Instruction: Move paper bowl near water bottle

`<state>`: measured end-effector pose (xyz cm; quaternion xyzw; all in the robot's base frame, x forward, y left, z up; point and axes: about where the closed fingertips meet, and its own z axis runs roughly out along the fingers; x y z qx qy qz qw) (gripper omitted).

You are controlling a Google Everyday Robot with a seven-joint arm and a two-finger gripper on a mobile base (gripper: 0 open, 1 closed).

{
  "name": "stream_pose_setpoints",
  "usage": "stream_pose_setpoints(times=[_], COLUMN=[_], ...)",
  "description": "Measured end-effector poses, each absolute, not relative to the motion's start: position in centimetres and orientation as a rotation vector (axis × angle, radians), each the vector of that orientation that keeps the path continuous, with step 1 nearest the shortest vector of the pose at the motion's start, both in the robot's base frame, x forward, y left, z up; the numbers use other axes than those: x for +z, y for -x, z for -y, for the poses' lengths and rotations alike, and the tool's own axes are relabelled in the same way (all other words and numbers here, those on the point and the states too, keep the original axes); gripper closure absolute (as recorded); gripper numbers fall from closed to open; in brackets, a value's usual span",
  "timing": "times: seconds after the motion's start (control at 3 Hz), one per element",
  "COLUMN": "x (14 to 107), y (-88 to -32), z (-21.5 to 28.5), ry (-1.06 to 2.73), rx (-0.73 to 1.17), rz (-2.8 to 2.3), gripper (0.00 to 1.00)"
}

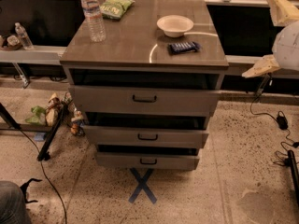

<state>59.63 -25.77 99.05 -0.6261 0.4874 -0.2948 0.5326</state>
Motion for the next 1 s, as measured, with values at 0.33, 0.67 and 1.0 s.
stream_pose_setpoints(times=[0.33, 0.67, 1.0], x=[98.5, 97.6, 96.6], y=[-61.6, -66.7, -73.4], z=[24.8, 23.1, 21.6], ry=[1.51, 1.539, 1.546], rx=[-0.708, -0.716, -0.718], rz=[-1.139, -1.069, -1.026], gripper=[0.0, 0.0, 0.0])
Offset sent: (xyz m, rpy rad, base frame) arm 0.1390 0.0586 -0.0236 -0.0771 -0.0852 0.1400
